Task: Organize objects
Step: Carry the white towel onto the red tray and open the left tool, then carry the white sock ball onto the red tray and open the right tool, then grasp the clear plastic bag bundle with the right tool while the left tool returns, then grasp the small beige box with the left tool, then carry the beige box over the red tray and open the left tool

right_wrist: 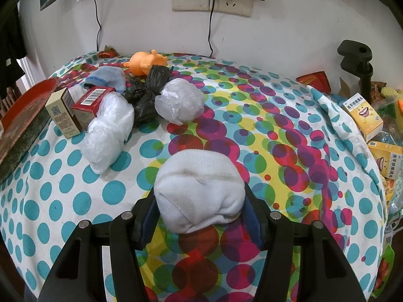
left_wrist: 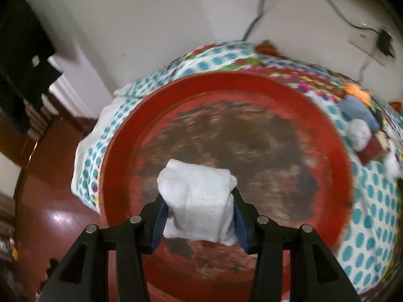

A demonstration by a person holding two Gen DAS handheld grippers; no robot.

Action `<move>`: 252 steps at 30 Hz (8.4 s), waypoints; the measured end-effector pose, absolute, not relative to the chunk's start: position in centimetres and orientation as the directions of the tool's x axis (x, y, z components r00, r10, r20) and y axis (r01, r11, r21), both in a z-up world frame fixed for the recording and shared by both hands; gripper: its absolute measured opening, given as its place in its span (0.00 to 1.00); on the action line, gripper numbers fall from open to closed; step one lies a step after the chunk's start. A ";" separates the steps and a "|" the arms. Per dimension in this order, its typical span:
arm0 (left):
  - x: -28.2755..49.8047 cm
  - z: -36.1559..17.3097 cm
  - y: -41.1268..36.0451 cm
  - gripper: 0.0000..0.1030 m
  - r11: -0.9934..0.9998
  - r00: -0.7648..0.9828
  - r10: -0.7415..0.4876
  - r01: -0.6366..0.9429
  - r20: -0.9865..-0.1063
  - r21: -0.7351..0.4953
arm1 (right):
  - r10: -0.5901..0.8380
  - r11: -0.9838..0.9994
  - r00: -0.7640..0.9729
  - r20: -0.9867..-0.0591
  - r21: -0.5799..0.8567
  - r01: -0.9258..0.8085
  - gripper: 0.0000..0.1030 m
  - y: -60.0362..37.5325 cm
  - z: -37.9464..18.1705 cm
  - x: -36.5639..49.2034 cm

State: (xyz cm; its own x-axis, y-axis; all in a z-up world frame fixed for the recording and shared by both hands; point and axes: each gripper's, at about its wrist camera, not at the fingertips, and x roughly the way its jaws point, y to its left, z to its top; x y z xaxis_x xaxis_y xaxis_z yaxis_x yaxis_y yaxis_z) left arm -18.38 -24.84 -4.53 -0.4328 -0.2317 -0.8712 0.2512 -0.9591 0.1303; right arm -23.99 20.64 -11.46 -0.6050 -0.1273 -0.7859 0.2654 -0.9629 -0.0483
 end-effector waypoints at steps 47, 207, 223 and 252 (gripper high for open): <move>-16.2 -1.3 -25.7 0.59 -0.945 -0.513 -0.278 0.297 -0.812 0.136 | -0.124 -0.963 -0.605 -0.787 -0.052 0.264 0.55 21.1 -11.5 -24.0; -28.6 -3.4 -0.5 0.60 -0.987 -0.419 0.045 0.121 -0.907 -0.105 | -0.254 -0.960 -0.588 -0.768 0.125 0.251 0.40 21.7 -11.5 -24.5; -30.9 -5.6 -0.2 0.60 -0.984 -0.401 -0.074 0.180 -0.913 0.001 | -0.307 -0.949 -0.580 -0.754 0.196 0.247 0.40 22.3 -11.6 -24.9; -25.9 -1.0 -1.5 0.34 -0.999 -0.445 0.022 0.027 -0.895 -0.038 | -0.282 -0.955 -0.584 -0.761 0.166 0.244 0.40 21.5 -11.7 -25.1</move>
